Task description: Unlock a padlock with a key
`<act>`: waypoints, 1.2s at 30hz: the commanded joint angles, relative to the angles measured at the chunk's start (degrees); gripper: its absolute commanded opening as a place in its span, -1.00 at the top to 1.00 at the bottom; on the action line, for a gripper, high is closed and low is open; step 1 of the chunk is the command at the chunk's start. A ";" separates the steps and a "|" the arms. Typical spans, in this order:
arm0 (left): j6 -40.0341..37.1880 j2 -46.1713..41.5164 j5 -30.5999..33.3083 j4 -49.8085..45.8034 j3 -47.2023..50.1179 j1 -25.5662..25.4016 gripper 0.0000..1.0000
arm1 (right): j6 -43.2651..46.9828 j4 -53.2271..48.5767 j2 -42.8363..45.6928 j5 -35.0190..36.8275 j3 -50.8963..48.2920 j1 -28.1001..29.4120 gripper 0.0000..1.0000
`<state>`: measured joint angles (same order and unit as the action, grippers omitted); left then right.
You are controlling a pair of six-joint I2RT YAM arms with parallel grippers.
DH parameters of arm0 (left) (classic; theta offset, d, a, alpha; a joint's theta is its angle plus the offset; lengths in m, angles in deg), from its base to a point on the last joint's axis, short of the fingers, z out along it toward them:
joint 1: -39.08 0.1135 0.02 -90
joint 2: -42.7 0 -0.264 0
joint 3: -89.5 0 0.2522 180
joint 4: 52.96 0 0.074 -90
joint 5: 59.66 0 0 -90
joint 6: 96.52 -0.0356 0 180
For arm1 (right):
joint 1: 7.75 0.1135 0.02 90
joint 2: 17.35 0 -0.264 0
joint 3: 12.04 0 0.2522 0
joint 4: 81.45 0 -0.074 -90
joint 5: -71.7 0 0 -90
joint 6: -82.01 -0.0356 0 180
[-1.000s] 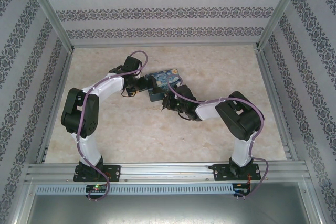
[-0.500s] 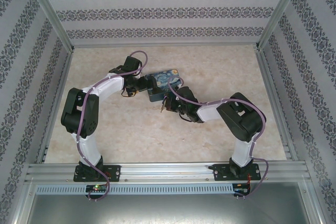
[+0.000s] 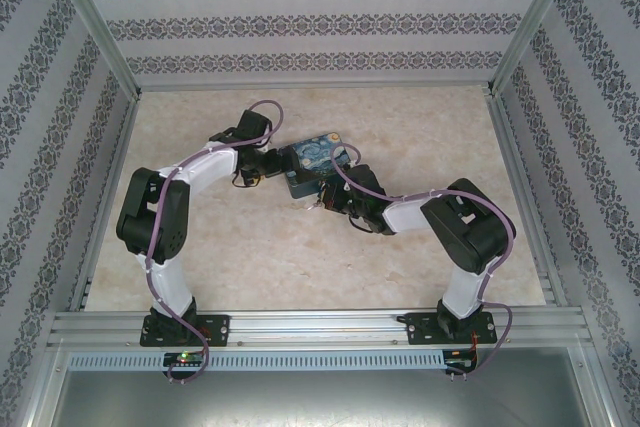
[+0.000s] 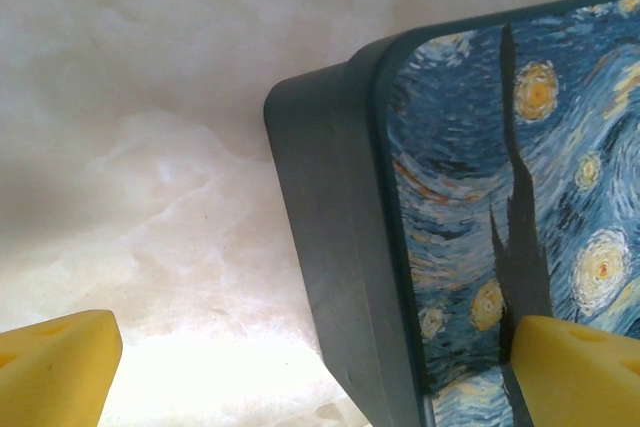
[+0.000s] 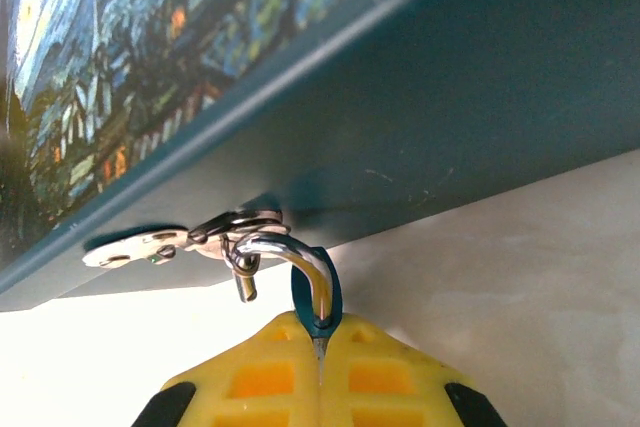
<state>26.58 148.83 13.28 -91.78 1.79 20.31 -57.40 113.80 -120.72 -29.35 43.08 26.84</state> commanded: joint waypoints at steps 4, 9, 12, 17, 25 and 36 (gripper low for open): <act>-3.47 -0.36 7.35 -5.17 0.04 -3.22 -1.00 | -3.41 1.54 0.89 -1.12 -1.96 -1.15 1.00; -3.63 0.48 10.37 -6.77 0.38 -4.28 -0.99 | -6.83 5.30 0.46 -1.62 -3.54 -1.73 1.00; -3.49 0.81 10.71 -6.81 0.83 -4.46 -0.99 | -9.32 7.56 0.03 -1.63 -4.48 -2.20 1.00; -3.40 1.23 10.86 -6.91 1.27 -4.61 -0.99 | -13.83 12.60 -1.33 -1.85 -6.28 -3.19 1.00; -3.62 2.24 10.05 -6.93 1.15 -4.90 -0.95 | -18.68 20.44 -4.83 -3.69 -6.32 -4.26 1.00; -3.67 3.55 9.84 -7.45 1.05 -4.92 -0.90 | -18.58 19.54 -4.91 -5.74 -4.46 -7.39 1.00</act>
<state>25.14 148.50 20.65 -91.67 1.29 16.18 -75.58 133.02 -124.89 -36.13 37.31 21.50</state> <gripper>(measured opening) 0.953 0.048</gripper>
